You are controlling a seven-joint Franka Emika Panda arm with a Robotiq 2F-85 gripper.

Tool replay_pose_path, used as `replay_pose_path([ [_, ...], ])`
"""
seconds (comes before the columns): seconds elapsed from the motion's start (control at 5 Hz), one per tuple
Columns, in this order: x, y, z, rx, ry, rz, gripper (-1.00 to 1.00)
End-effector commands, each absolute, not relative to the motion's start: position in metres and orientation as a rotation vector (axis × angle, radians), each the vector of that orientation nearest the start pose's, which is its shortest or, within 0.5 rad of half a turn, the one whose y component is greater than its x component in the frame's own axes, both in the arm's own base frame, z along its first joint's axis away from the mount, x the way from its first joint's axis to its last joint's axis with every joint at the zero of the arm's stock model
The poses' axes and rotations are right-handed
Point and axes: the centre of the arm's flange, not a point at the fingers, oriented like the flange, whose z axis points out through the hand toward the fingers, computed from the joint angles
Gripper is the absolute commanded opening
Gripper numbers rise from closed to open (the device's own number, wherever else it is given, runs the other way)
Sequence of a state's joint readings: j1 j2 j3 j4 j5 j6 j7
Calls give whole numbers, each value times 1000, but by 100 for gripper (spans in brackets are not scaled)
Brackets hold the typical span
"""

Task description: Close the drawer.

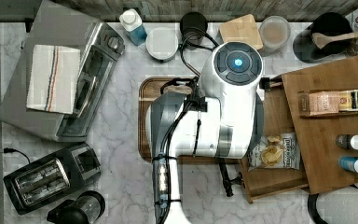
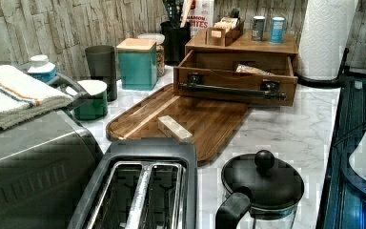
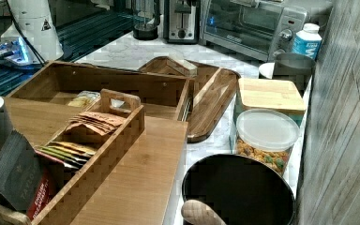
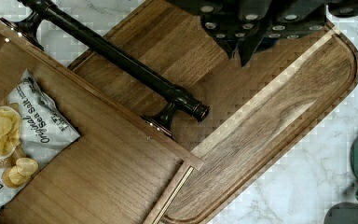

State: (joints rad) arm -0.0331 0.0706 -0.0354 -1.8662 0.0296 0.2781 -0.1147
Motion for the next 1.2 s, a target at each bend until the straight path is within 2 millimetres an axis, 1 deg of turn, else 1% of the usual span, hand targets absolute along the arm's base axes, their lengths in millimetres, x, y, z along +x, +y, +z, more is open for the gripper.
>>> replay_pose_path([
  [0.2, 569, -37, 466, -2918, 1151, 151, -100],
  [0.4, 562, -25, 453, -2992, 948, 98, -100],
  [0.6, 551, 4, 442, -3045, 774, 15, -100],
  [0.8, 546, 28, 426, -3053, 695, -10, -100],
  [1.0, 534, 48, 418, -3104, 545, -63, -100],
  [1.2, 525, 51, 412, -3117, 331, -37, -100],
])
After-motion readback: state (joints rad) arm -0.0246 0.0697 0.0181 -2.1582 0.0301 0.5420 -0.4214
